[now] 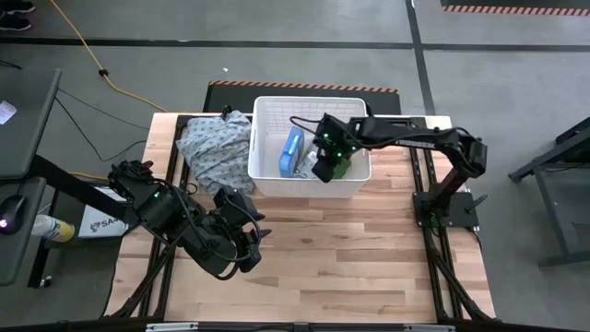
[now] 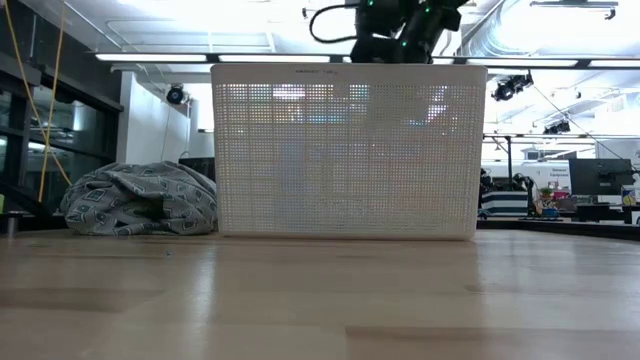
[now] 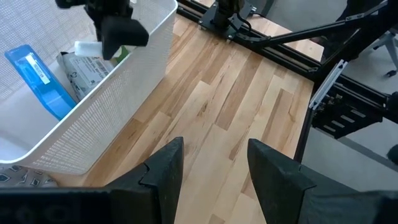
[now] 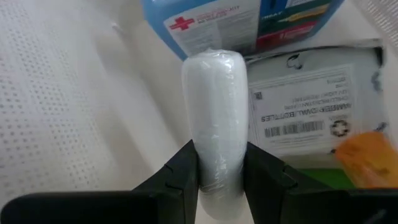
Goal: Pick & place medical supplies in basket/bin
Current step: Put the white gauze into the white bin
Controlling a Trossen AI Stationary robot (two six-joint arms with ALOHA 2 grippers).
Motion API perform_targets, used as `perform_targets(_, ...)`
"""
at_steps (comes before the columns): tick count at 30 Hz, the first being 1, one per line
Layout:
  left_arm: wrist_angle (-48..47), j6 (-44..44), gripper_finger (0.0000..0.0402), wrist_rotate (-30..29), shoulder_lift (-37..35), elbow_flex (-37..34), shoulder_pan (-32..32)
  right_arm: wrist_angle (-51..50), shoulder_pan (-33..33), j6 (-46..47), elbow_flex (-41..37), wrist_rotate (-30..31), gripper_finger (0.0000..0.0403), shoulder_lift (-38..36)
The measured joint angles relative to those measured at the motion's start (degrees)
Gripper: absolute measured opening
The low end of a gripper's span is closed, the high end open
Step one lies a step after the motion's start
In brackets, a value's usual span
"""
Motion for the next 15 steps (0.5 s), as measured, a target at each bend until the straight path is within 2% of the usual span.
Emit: perform_targets(15, -0.02, -0.02, 0.0211, -0.02, 0.0, 0.0, 0.0, 0.24, -1.83, -1.77, 1.77, -4.56, 0.0099, 6.36)
